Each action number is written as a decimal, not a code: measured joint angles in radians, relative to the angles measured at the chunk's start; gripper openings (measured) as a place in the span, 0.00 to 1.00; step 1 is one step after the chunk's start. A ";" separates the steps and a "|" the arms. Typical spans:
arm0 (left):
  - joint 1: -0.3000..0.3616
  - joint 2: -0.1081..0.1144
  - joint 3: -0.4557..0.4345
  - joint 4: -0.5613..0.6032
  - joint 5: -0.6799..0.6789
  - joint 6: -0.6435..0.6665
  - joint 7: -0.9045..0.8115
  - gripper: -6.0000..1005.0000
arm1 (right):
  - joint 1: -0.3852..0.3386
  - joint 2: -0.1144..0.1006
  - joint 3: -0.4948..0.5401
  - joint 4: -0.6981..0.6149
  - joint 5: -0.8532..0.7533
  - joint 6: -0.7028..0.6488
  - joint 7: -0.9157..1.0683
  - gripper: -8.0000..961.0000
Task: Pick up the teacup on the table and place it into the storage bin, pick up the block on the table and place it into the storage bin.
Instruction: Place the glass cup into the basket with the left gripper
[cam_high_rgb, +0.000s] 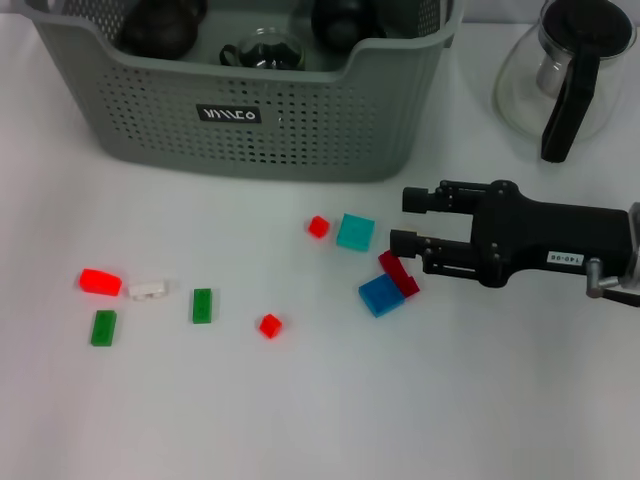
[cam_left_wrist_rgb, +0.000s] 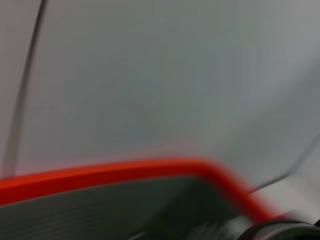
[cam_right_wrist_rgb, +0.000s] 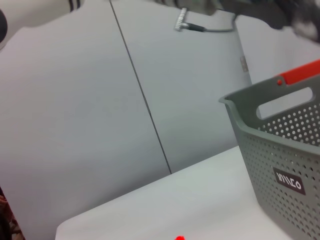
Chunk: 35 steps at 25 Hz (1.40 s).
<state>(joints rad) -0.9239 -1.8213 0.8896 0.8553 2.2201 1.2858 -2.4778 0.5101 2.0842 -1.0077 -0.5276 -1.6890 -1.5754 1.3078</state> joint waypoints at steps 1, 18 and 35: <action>-0.023 -0.015 0.030 0.000 0.088 -0.040 -0.016 0.05 | 0.002 0.001 0.000 0.000 0.000 0.001 0.000 0.67; -0.104 -0.214 0.206 -0.173 0.635 -0.440 -0.043 0.05 | 0.006 0.004 -0.001 0.003 0.000 0.012 0.004 0.67; 0.052 -0.243 -0.103 0.170 0.243 -0.150 0.130 0.42 | 0.013 0.002 -0.001 0.010 0.000 0.022 0.003 0.67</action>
<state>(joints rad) -0.8719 -2.0642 0.7865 1.0250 2.4632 1.1357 -2.3480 0.5233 2.0859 -1.0089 -0.5180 -1.6890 -1.5537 1.3110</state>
